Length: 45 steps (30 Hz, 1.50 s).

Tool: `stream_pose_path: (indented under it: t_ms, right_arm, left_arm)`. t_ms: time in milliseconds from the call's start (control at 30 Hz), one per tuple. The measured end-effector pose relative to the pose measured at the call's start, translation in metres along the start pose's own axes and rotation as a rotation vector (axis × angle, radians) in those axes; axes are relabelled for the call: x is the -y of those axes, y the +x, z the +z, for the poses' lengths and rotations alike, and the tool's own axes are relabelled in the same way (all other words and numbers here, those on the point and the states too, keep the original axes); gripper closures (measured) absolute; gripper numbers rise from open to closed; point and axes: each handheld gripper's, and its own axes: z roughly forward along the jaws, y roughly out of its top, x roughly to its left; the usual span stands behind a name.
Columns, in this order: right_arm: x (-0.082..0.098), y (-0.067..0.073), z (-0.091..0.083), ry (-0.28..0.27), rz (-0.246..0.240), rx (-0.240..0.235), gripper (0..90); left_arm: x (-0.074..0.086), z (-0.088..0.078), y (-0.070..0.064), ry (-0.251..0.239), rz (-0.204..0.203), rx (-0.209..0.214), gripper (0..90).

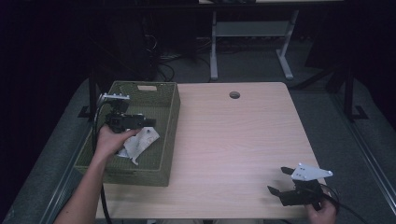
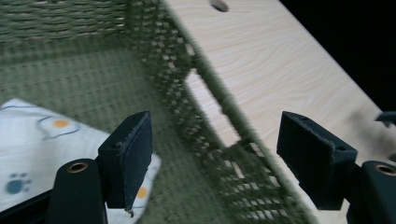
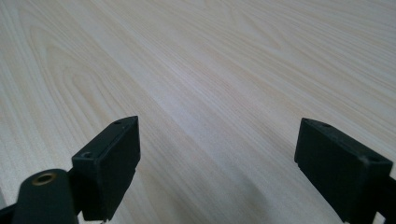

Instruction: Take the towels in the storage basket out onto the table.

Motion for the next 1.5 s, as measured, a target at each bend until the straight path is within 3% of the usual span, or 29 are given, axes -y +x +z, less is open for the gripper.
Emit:
stream_pose_path:
  t_ms: [400,567,667,867,933,1000,1133,1300,1500]
  right_arm:
    - [0.002,-0.002,-0.001,-0.005,0.009,0.001,14.0]
    - [0.001,-0.001,0.000,-0.003,0.005,-0.001,14.0]
    - [0.001,-0.001,-0.001,-0.007,-0.003,-0.001,14.0]
    - [0.002,0.000,-0.002,-0.007,0.002,-0.002,14.0]
    - [0.001,0.001,-0.001,-0.008,-0.001,-0.008,14.0]
    - [0.000,0.003,-0.001,-0.002,-0.002,-0.010,14.0]
    - [0.000,0.004,0.000,-0.003,-0.013,-0.014,14.0]
    - [-0.001,0.005,0.000,-0.008,-0.021,-0.018,14.0]
    - [0.000,0.005,-0.001,-0.014,-0.015,-0.019,14.0]
  left_arm:
    - [0.002,0.012,0.026,0.058,-0.047,-0.102,29.7]
    - [0.003,0.018,0.034,0.110,-0.052,-0.146,29.9]
    - [0.004,0.023,0.042,0.143,-0.080,-0.187,29.8]
    - [0.006,0.030,0.049,0.175,-0.102,-0.254,29.4]
    - [0.008,0.037,0.054,0.227,-0.130,-0.279,29.5]
    - [0.009,0.040,0.055,0.259,-0.111,-0.323,29.6]
    - [0.011,0.048,0.058,0.324,-0.105,-0.363,29.6]
    - [0.015,0.060,0.058,0.444,-0.061,-0.428,30.7]
    - [0.016,0.071,0.057,0.501,-0.041,-0.445,35.0]
